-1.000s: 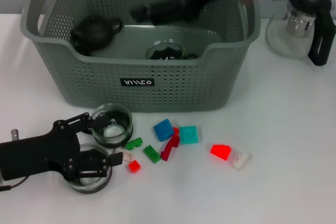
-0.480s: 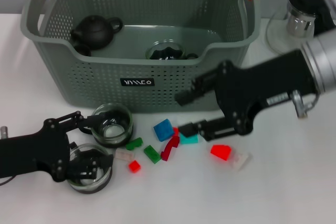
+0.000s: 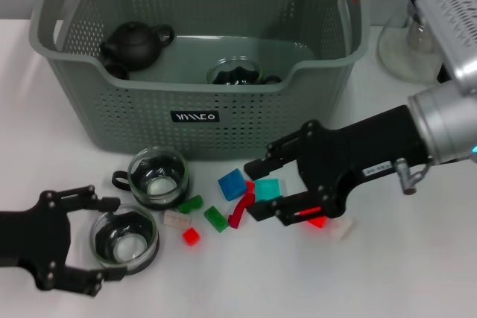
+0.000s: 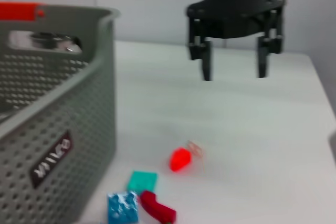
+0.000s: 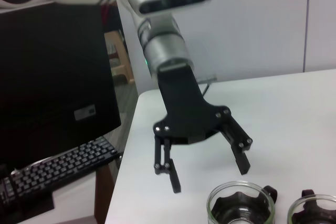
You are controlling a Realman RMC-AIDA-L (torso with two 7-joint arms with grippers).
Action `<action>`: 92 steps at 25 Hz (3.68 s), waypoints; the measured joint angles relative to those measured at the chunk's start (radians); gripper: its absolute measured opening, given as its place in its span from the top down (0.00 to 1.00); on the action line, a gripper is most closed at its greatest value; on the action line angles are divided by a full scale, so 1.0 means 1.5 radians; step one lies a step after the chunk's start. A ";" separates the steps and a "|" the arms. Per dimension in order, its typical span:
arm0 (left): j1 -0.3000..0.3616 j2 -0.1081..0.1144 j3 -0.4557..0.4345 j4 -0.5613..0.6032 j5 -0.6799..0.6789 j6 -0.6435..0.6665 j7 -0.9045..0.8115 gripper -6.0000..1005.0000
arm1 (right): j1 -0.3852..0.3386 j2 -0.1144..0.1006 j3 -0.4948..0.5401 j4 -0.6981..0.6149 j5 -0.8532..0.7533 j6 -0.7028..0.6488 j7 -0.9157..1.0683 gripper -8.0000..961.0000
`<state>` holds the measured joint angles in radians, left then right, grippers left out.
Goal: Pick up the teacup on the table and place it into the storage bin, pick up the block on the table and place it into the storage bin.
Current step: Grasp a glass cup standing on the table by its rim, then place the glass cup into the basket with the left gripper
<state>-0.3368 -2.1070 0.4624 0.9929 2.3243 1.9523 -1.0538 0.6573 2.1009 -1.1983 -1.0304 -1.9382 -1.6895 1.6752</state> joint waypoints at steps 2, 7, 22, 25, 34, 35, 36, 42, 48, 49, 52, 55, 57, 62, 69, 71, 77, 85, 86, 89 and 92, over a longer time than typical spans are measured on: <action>0.002 -0.010 0.002 0.049 0.020 0.017 -0.008 0.06 | 0.003 0.001 -0.020 0.007 0.001 0.017 0.000 0.42; 0.014 -0.044 0.034 0.172 0.069 0.041 -0.032 0.06 | 0.016 0.000 -0.057 0.025 0.000 0.069 0.014 0.42; -0.001 -0.043 0.205 0.204 0.070 -0.036 -0.140 0.06 | 0.060 -0.001 -0.058 0.075 -0.003 0.090 0.033 0.42; 0.003 -0.043 0.229 0.207 0.070 -0.051 -0.140 0.06 | 0.060 -0.002 -0.058 0.075 -0.003 0.092 0.041 0.42; 0.004 -0.043 0.313 0.205 0.106 -0.100 -0.193 0.06 | 0.060 -0.001 -0.084 0.080 -0.004 0.089 0.038 0.42; 0.004 -0.043 0.323 0.204 0.111 -0.105 -0.202 0.06 | 0.060 -0.001 -0.088 0.080 -0.004 0.090 0.038 0.42; 0.004 -0.043 0.328 0.204 0.113 -0.109 -0.206 0.06 | 0.060 -0.001 -0.092 0.080 -0.004 0.092 0.038 0.42; 0.004 -0.044 0.343 0.196 0.117 -0.128 -0.224 0.06 | 0.060 -0.001 -0.099 0.084 -0.005 0.103 0.036 0.42; 0.005 -0.043 0.363 0.184 0.118 -0.153 -0.237 0.08 | 0.060 -0.001 -0.099 0.090 -0.005 0.112 0.036 0.42; 0.005 -0.044 0.363 0.183 0.118 -0.153 -0.237 0.08 | 0.060 -0.001 -0.099 0.090 -0.005 0.112 0.036 0.42; 0.005 -0.045 0.364 0.182 0.118 -0.158 -0.244 0.10 | 0.060 -0.001 -0.095 0.090 -0.005 0.112 0.037 0.42; 0.000 -0.043 0.371 0.180 0.119 -0.166 -0.263 0.12 | 0.059 -0.002 -0.092 0.090 -0.004 0.113 0.039 0.42; -0.002 -0.042 0.373 0.179 0.121 -0.168 -0.269 0.14 | 0.059 -0.002 -0.090 0.090 -0.003 0.113 0.040 0.42; -0.007 -0.041 0.374 0.178 0.133 -0.185 -0.286 0.22 | 0.060 -0.003 -0.083 0.090 -0.003 0.113 0.041 0.42; -0.003 -0.043 0.379 0.182 0.137 -0.186 -0.286 0.42 | 0.059 -0.004 -0.081 0.086 0.000 0.113 0.042 0.42; -0.002 -0.043 0.380 0.181 0.136 -0.183 -0.284 0.50 | 0.059 -0.004 -0.080 0.086 0.000 0.113 0.042 0.42; -0.006 -0.041 0.377 0.185 0.134 -0.160 -0.282 0.76 | 0.059 -0.004 -0.072 0.086 0.000 0.112 0.042 0.42; -0.022 -0.040 0.333 0.210 0.125 -0.077 -0.298 0.94 | 0.056 -0.004 -0.064 0.088 -0.002 0.107 0.038 0.42; -0.035 -0.038 0.304 0.208 0.119 -0.046 -0.305 0.94 | 0.056 -0.004 -0.065 0.088 -0.002 0.106 0.038 0.42; -0.070 -0.031 0.212 0.184 0.103 0.037 -0.311 0.94 | 0.054 -0.006 -0.067 0.091 -0.005 0.097 0.038 0.42; -0.090 -0.010 0.158 0.144 0.059 0.076 -0.330 0.94 | 0.053 -0.010 -0.063 0.098 -0.016 0.082 0.041 0.42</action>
<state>-0.4713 -2.1214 0.6999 1.2091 2.4135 2.0657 -1.5487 0.7365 2.0855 -1.2922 -0.8834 -1.9629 -1.5672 1.7360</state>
